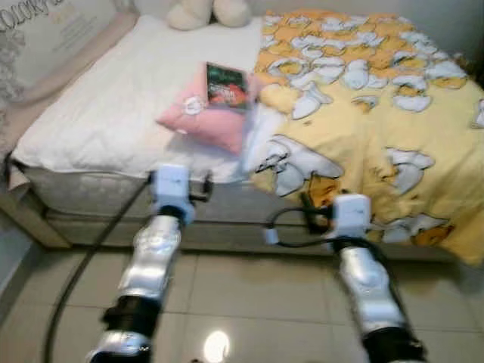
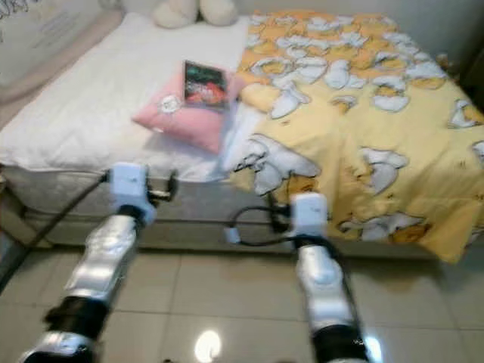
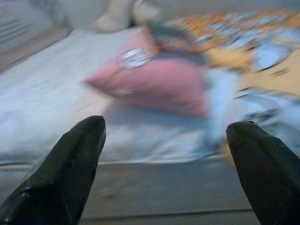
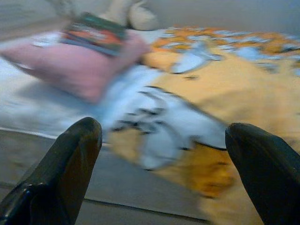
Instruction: Clean up the room
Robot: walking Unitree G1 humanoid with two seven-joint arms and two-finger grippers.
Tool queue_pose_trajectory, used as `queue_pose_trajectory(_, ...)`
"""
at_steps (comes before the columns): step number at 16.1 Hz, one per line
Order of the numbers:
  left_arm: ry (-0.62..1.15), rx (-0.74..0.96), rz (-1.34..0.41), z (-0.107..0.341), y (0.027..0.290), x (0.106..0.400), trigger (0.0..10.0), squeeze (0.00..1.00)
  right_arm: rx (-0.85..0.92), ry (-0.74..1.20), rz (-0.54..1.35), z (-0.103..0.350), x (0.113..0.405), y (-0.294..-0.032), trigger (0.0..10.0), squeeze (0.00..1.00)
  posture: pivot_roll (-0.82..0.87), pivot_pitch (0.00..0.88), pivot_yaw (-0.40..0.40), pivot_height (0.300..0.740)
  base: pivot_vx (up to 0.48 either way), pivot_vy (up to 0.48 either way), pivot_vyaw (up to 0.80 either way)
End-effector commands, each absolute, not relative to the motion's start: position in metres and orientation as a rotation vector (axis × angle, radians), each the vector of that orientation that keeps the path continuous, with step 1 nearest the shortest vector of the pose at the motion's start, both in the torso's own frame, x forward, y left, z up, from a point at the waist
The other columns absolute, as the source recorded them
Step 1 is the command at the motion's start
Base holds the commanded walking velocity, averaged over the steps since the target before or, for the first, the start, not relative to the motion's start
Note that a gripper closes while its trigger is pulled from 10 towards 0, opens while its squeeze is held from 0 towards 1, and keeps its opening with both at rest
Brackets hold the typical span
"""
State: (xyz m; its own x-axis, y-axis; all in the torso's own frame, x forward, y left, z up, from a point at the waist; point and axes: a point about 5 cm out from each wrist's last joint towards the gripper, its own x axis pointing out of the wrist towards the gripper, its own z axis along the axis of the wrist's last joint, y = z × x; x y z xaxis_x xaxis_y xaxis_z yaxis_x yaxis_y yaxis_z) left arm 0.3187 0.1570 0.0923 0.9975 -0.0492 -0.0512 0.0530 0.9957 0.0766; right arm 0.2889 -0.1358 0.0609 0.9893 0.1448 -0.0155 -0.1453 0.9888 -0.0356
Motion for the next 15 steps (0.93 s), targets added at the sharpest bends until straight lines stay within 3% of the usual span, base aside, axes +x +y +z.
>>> queue_pose_trajectory(1,0.042,0.075,-0.072,0.0941,0.1486,0.3205,10.0,0.0,-0.056,0.013,0.124,0.0624,0.2908,-0.1448,10.0,0.0,-0.19,0.0,0.062,0.74,0.341,0.337,0.0)
queue_pose_trajectory(6,0.052,0.042,-0.04,0.0869,0.1503,0.3176,10.0,0.0,-0.064,0.003,0.135,0.0635,0.2927,-0.1449,10.0,0.0,-0.19,0.0,0.061,0.74,0.345,0.334,0.0)
queue_pose_trajectory(9,0.08,0.089,-0.009,0.0849,0.154,0.3209,10.0,0.0,-0.068,0.006,0.138,0.0626,0.2927,-0.1458,10.0,0.0,-0.19,0.0,0.059,0.74,0.0,0.0,0.0)
queue_pose_trajectory(15,0.069,0.067,0.008,0.0864,0.1548,0.3239,10.0,0.0,-0.065,0.01,0.152,0.0614,0.2923,-0.142,10.0,0.0,-0.19,0.0,0.055,0.74,0.216,-0.407,0.0)
